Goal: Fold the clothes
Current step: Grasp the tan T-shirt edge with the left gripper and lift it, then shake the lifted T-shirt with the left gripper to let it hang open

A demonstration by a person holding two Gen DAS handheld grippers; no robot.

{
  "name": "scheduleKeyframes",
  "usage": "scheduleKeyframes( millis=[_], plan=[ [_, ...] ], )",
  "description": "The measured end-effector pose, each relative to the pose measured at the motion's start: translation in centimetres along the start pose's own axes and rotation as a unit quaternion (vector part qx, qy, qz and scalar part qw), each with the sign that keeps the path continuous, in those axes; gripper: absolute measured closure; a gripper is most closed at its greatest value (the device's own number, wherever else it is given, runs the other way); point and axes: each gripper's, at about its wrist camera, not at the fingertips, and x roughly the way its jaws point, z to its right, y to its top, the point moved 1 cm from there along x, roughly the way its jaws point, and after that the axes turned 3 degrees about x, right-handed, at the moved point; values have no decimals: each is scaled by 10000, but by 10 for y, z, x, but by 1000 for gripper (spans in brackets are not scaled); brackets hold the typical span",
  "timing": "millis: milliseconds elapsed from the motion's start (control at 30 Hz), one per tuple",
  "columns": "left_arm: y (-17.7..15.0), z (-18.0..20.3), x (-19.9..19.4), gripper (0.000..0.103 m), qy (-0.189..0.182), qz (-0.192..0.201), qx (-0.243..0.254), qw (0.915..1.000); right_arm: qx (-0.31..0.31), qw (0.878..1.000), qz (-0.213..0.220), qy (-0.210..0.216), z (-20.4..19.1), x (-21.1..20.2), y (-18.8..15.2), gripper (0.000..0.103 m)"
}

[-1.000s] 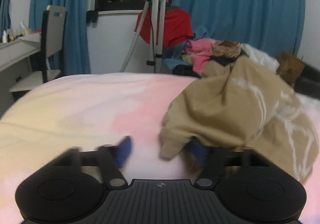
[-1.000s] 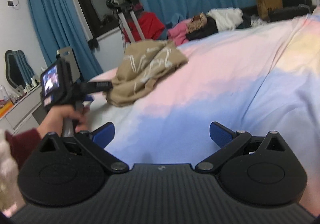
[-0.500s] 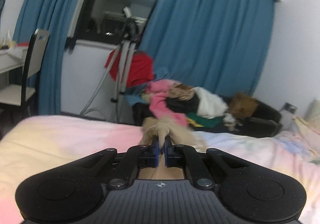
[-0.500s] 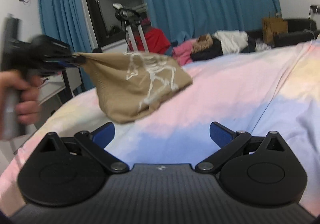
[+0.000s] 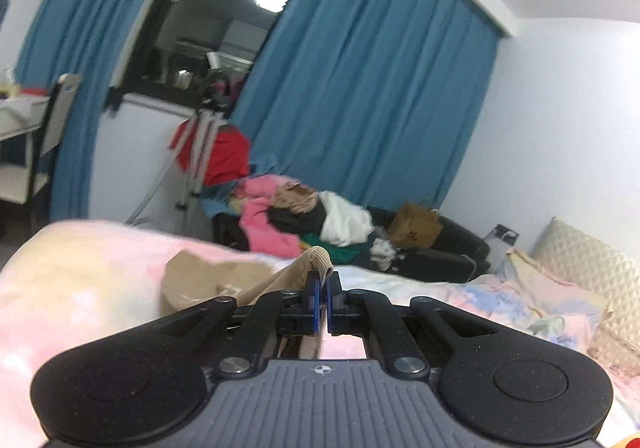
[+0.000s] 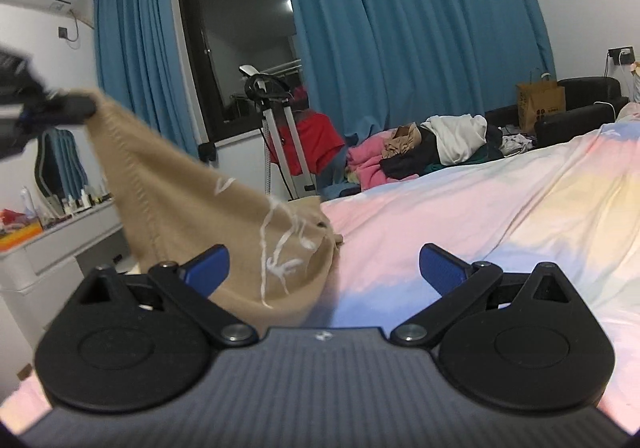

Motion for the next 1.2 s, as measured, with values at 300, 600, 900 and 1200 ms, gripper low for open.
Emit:
scheduleKeyframes(
  millis=[300,600,900,1200],
  plan=[
    [-63,-50,-4,100,628,-423,-23,9971,218,9937,-1017,407,-10,10,-15,0],
    [-80,-76,14,99,858,-413,158,9953,-977,9773,-1764,649,-83,42,-77,2],
    [-104,-90,42,99,928,-904,117,9915,-838,9825,-1494,-725,-66,52,-78,2],
    [-129,-74,54,99,851,-1227,437,9878,-616,9873,-862,-1181,-42,44,-51,2]
  ],
)
